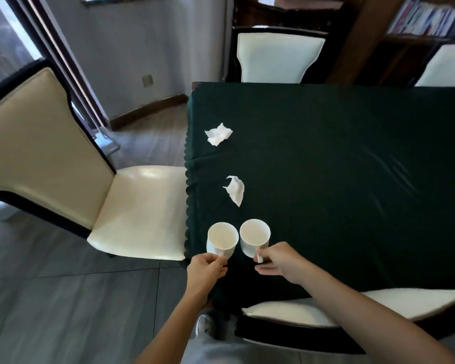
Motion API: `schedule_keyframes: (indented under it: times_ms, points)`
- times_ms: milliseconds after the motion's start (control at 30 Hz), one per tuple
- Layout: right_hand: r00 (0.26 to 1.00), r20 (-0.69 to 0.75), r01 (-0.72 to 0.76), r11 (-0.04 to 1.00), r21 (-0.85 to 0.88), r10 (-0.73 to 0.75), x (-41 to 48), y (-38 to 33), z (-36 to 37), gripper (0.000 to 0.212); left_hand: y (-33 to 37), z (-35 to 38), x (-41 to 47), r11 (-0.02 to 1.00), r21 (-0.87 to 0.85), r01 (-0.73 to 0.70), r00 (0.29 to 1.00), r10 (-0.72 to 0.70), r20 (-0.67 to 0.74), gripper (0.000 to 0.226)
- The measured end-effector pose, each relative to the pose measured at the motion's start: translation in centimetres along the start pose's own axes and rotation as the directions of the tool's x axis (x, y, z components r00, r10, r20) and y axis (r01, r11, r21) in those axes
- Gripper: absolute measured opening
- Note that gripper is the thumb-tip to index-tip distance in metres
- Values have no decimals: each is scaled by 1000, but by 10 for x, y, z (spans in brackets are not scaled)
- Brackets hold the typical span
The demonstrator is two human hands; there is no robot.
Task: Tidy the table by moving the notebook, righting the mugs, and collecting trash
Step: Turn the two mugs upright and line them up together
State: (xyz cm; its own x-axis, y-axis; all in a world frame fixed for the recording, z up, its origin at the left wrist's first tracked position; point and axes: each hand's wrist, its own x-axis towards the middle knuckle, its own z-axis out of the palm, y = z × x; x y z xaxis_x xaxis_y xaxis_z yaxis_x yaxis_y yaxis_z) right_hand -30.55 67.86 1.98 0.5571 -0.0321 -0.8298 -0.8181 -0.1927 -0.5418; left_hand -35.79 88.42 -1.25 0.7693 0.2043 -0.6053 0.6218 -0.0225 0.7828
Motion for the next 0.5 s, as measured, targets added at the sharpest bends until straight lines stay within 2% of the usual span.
schedule_keyframes:
  times_ms: [167, 400, 500]
  points:
    - [999, -24, -45, 994, -95, 43, 1, 10, -1, 24, -8, -6, -3, 981, 180, -71, 994, 56, 90, 20]
    - [999, -33, -33, 971, -235, 26, 5, 8, -11, 24, -7, -9, 2, 883, 434, -179, 980, 119, 161, 34]
    - [1000, 2, -21, 936, -351, 23, 9, 4, -17, 23, 0, -11, 7, 828, 528, -187, 975, 91, 202, 45]
